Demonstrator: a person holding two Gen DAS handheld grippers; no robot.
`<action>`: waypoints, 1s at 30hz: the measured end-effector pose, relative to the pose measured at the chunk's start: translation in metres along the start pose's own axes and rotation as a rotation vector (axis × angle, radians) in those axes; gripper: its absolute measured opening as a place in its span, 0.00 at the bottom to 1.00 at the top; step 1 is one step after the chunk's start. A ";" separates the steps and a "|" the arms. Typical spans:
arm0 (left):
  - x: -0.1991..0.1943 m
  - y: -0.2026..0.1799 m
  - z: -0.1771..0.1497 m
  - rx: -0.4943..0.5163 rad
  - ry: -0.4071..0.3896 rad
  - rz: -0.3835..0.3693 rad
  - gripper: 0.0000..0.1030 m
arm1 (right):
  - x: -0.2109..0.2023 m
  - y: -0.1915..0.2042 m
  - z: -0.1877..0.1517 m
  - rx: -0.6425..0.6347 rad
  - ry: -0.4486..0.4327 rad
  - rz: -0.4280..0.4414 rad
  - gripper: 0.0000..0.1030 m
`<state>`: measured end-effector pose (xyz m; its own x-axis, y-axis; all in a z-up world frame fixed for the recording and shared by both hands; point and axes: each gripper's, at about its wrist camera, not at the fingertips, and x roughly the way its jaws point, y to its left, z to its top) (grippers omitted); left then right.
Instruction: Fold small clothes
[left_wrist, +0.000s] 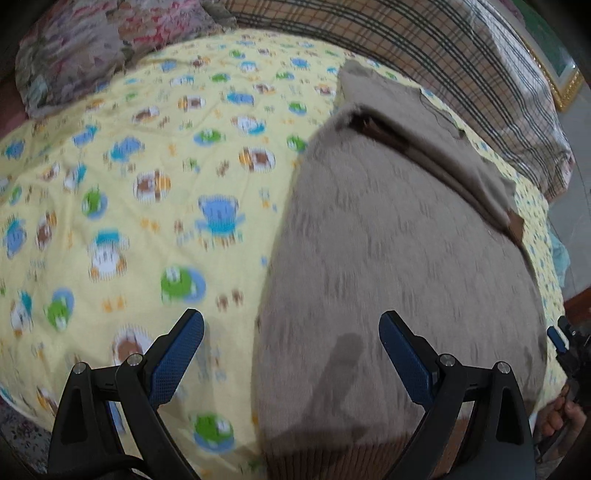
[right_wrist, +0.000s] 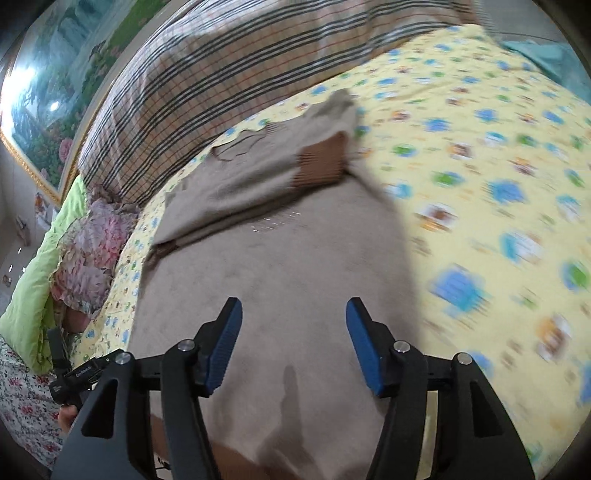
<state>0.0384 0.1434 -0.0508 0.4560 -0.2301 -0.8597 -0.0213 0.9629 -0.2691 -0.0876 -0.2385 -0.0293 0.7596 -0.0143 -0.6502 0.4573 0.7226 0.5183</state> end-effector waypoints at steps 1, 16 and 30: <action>-0.001 0.000 -0.005 0.003 0.005 -0.004 0.94 | -0.011 -0.009 -0.006 0.008 -0.006 -0.015 0.58; -0.023 0.007 -0.065 0.090 0.064 -0.043 0.94 | -0.059 -0.050 -0.087 0.079 0.067 0.112 0.59; -0.026 -0.014 -0.082 0.159 0.061 -0.175 0.39 | -0.040 -0.033 -0.105 0.059 0.098 0.220 0.47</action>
<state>-0.0459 0.1247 -0.0600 0.3860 -0.3991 -0.8317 0.1962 0.9165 -0.3487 -0.1818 -0.1891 -0.0786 0.7967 0.2076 -0.5675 0.3146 0.6594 0.6828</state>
